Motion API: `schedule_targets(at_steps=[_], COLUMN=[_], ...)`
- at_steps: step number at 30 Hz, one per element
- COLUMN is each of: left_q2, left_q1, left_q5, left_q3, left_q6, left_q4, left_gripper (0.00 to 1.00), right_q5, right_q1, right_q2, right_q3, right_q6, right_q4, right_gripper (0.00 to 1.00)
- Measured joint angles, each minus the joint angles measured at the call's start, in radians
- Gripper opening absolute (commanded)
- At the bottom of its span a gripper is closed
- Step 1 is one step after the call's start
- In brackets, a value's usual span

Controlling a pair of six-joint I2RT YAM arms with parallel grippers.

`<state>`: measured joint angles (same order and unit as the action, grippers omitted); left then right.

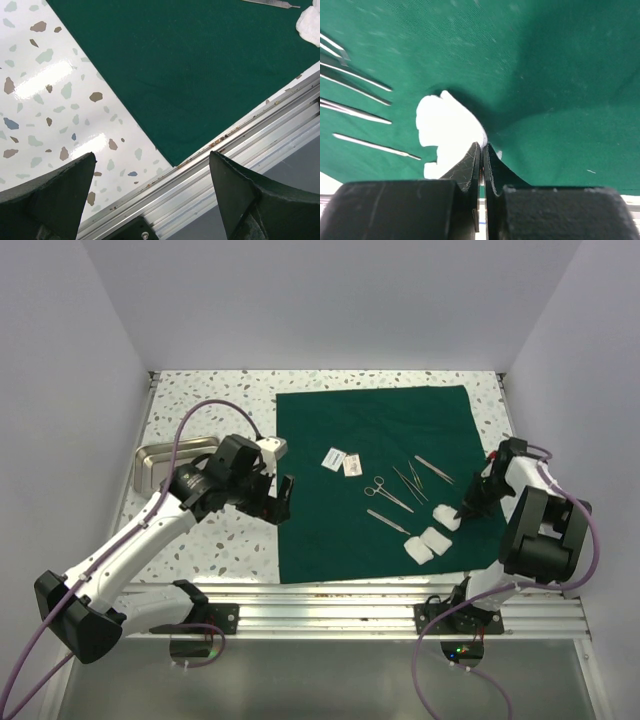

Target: Prepare the surgical pack

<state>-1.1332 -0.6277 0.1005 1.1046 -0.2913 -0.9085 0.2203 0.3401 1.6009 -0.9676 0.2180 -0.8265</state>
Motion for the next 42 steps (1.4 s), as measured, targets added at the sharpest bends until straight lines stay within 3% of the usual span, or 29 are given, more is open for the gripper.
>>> schedule_targets(at_steps=[10,15,21,25,33,42], left_q2=[0.0,-0.021,-0.079,-0.145,-0.2,-0.282], left_q1=[0.037,0.109,0.136,0.149,0.148,0.123], left_q5=[0.003,0.045,0.12,0.222,0.328,0.332], left_q3=[0.067,0.144,0.188,0.189,0.105,0.043], left_q6=[-0.011,-0.06,-0.206,-0.399,-0.801,-1.014], left_q4=[-0.009,-0.012,0.05,0.183,0.607,0.837], left_gripper=[1.0,1.0,1.0,1.0,1.0,1.0], right_q5=[0.073,0.145,0.242,0.278,0.344,0.351], right_q1=[-0.057,-0.199,-0.318,-0.358,-0.475,-0.551], right_q2=[-0.051,-0.106,-0.163,-0.201,-0.206,-0.243], right_q3=[-0.163,-0.211,-0.187,-0.138,-0.121,-0.104], right_q6=[0.1,0.249,0.507,0.687,0.919,1.033], right_q4=[-0.059,-0.015,0.157,0.31,0.529,0.627], right_gripper=[0.0,0.0,0.0,0.0,0.0,0.0])
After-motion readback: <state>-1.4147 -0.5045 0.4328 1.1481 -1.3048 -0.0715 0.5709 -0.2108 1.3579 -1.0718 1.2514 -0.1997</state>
